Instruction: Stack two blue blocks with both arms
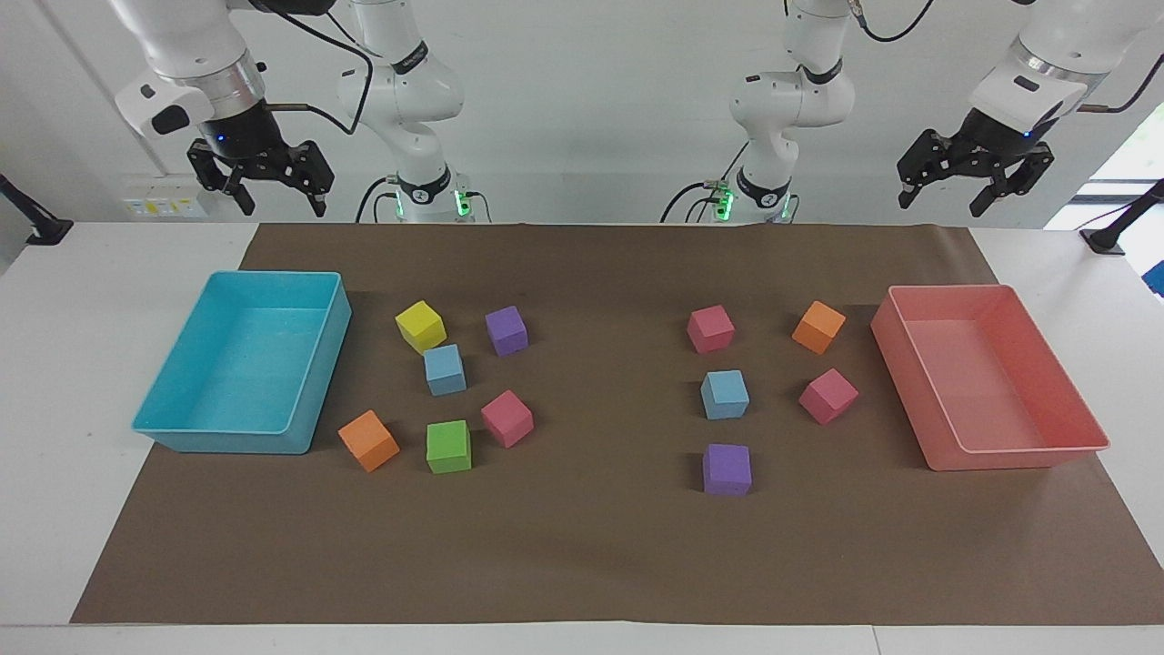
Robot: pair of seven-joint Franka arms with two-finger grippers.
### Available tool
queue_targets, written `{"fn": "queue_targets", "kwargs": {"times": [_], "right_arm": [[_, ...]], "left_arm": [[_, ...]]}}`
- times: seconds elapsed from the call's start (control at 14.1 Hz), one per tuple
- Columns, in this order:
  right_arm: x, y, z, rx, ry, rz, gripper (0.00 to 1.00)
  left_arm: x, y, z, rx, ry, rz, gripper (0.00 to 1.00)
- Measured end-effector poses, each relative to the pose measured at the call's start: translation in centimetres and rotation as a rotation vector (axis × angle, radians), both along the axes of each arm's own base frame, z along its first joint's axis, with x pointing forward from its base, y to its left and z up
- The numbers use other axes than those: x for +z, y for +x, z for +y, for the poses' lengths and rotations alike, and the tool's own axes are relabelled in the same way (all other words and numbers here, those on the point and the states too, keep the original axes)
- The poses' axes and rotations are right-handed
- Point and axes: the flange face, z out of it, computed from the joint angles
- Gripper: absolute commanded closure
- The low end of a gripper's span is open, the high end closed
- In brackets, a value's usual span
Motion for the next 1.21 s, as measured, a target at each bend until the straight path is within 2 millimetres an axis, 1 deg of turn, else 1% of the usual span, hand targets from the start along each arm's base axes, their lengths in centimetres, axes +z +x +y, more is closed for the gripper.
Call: {"fn": "queue_targets", "kwargs": {"times": [0.64,1.21], "right_arm": [[1.1,-0.5,0.5,0.010,0.000,-0.021,0.00],[1.1,-0.5,0.5,0.010,0.000,-0.021,0.00]], "left_arm": [[0.0,0.0,0.0,0.000,0.000,0.000,0.00],[0.0,0.0,0.0,-0.001,0.000,0.000,0.00]]}}
